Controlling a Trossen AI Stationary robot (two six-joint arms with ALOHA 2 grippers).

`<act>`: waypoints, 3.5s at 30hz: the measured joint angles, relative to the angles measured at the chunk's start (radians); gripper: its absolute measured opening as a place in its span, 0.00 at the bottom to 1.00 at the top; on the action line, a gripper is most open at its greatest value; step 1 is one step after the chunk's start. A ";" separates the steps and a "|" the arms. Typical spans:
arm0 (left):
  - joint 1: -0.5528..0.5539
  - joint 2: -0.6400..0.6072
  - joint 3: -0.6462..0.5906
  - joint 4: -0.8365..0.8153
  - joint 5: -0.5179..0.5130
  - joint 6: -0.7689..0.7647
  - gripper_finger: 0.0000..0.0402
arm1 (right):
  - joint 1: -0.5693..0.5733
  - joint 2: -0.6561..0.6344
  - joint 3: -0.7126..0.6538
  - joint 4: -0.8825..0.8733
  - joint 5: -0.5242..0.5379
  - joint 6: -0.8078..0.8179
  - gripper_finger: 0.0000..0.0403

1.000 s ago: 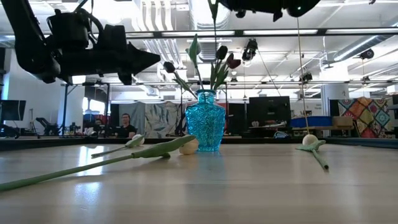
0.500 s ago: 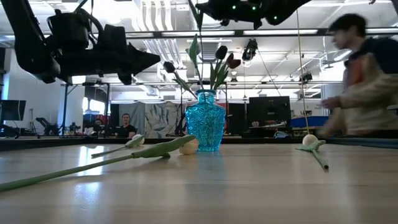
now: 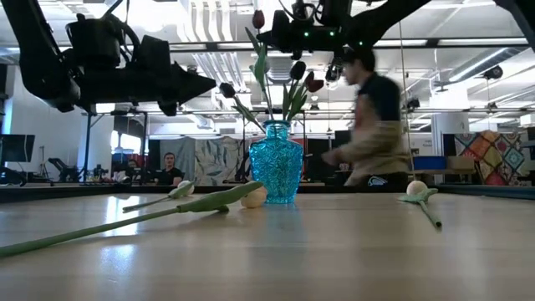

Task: Sort flowers into vase by color
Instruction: Put the red tulip into the transparent vase

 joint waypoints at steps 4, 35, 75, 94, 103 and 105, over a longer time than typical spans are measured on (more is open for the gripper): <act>0.000 0.000 0.000 -0.002 0.000 0.000 0.00 | 0.001 0.021 0.000 -0.023 0.005 0.000 0.03; 0.000 0.000 0.000 -0.037 -0.002 -0.009 0.00 | 0.001 0.027 -0.001 -0.218 0.084 0.016 0.37; 0.077 0.099 0.294 -0.483 -0.007 -0.046 0.00 | 0.200 -0.683 -0.631 -0.519 0.217 -0.162 0.02; 0.192 0.465 0.585 -0.405 -0.007 -0.162 0.25 | 0.200 -0.768 -0.735 -0.457 0.217 -0.149 0.02; 0.226 0.489 0.626 -0.435 -0.032 -0.210 0.37 | 0.200 -0.767 -0.736 -0.461 0.217 -0.151 0.02; 0.233 0.489 0.634 -0.438 -0.032 -0.211 0.37 | 0.200 -0.767 -0.736 -0.461 0.217 -0.155 0.02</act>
